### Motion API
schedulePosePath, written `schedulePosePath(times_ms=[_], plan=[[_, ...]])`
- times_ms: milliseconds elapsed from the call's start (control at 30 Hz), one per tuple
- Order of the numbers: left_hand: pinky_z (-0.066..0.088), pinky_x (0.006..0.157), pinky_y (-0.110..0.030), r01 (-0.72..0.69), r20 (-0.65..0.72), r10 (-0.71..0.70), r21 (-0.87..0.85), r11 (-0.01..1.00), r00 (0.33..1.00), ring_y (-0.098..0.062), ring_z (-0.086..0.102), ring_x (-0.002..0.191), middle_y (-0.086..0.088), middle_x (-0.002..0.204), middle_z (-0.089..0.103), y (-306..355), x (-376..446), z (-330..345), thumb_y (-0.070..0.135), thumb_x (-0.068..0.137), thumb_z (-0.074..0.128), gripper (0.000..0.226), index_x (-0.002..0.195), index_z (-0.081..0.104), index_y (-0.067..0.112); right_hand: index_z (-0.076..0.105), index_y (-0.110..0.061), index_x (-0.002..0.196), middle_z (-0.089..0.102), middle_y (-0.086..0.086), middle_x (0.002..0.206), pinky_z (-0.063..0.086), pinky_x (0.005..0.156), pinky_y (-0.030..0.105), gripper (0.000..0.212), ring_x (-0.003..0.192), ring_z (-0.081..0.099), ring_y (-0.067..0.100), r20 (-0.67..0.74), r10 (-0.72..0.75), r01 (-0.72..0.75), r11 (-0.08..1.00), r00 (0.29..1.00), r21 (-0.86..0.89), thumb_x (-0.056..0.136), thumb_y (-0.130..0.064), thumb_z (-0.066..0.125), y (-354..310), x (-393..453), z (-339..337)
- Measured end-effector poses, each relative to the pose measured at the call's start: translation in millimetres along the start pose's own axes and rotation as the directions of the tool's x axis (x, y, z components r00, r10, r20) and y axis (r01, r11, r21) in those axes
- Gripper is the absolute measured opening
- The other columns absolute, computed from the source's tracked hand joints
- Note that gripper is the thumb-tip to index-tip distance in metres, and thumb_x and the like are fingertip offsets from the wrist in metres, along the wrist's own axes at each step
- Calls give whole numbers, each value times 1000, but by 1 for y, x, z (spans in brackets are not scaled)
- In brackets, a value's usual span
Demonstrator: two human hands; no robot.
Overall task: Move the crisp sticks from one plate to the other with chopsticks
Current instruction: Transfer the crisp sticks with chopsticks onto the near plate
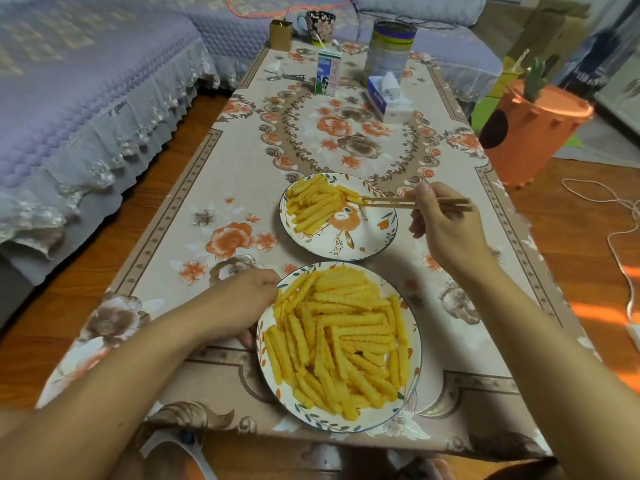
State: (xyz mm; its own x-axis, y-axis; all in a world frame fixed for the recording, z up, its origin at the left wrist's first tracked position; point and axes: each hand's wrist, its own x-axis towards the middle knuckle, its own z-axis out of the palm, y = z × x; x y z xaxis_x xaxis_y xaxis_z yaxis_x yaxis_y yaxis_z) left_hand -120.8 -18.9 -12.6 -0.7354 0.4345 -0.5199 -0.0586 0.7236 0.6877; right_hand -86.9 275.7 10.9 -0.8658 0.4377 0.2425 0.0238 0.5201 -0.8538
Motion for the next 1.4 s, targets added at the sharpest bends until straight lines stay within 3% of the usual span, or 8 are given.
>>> schedulePosePath(times_ms=[267, 333, 433, 600, 767, 1233, 1333, 1400], plan=[[60, 67, -60, -2, 23, 1, 27, 1000, 1000, -25, 71, 67, -17, 99, 64, 2, 3, -2, 10, 99, 44, 25, 100, 68, 5, 67, -7, 80, 61, 21, 69, 45, 49, 33, 52, 49, 55, 19, 24, 85, -87, 993, 996, 84, 111, -38, 38, -59, -4, -47], [60, 68, -61, 3, 28, -4, 14, 1000, 1000, -28, 72, 67, -19, 99, 64, 1, 4, -1, 9, 99, 43, 26, 102, 68, 6, 66, -8, 76, 65, 19, 72, 44, 46, 32, 49, 49, 54, 21, 94, 107, -121, 981, 990, 151, 109, -37, 43, -79, -9, -66], [60, 68, -63, 18, 19, -17, -9, 1000, 1000, -35, 73, 66, -22, 99, 66, 0, 4, -1, 11, 97, 44, 24, 101, 68, 6, 63, -1, 74, 63, 6, 55, 38, 36, 24, 50, 39, 50, 19, 278, 118, -168, 972, 953, 164, 108, -32, 45, -97, -18, -84], [59, 68, -64, 16, 18, -16, -1, 1000, 1000, -36, 73, 66, -23, 103, 62, 0, 5, -1, 12, 98, 45, 23, 101, 66, 3, 72, -4, 67, 58, 29, 69, 40, 37, 27, 52, 46, 49, 30, 478, 167, -221, 973, 862, 59, 94, -45, 54, -102, -27, -78], [60, 68, -62, 7, 16, -7, 10, 1000, 1000, -25, 72, 60, -16, 95, 66, 0, 4, 1, 8, 99, 44, 25, 102, 69, 7, 72, 0, 70, 54, 19, 56, 40, 39, 29, 57, 43, 50, 29, 547, 205, -237, 971, 812, -12, 101, -43, 52, -96, -29, -60], [60, 68, -63, 12, 13, -12, -18, 1000, 1000, -39, 74, 68, -17, 96, 67, -3, 7, -1, 12, 97, 45, 24, 96, 69, 10, 70, 4, 77, 55, 13, 55, 42, 39, 28, 56, 42, 52, 24, 577, 218, -240, 970, 787, -39, 94, -48, 53, -93, -32, -56], [62, 67, -58, 3, 19, -3, 1, 1000, 1000, -35, 74, 68, -13, 97, 65, -4, 8, 0, 10, 98, 44, 25, 97, 68, 8, 68, 1, 77, 56, 8, 54, 40, 38, 26, 47, 42, 49, 19, 473, 186, -226, 974, 861, 29, 99, -38, 55, -92, -25, -68], [62, 67, -57, 1, 11, -1, 8, 1000, 1000, -36, 72, 66, -13, 96, 64, -4, 9, 2, 9, 99, 44, 24, 96, 67, 6, 67, -2, 79, 58, 4, 57, 39, 40, 23, 42, 45, 47, 14, 261, 157, -202, 966, 953, 158, 106, -30, 51, -84, -19, -72]])
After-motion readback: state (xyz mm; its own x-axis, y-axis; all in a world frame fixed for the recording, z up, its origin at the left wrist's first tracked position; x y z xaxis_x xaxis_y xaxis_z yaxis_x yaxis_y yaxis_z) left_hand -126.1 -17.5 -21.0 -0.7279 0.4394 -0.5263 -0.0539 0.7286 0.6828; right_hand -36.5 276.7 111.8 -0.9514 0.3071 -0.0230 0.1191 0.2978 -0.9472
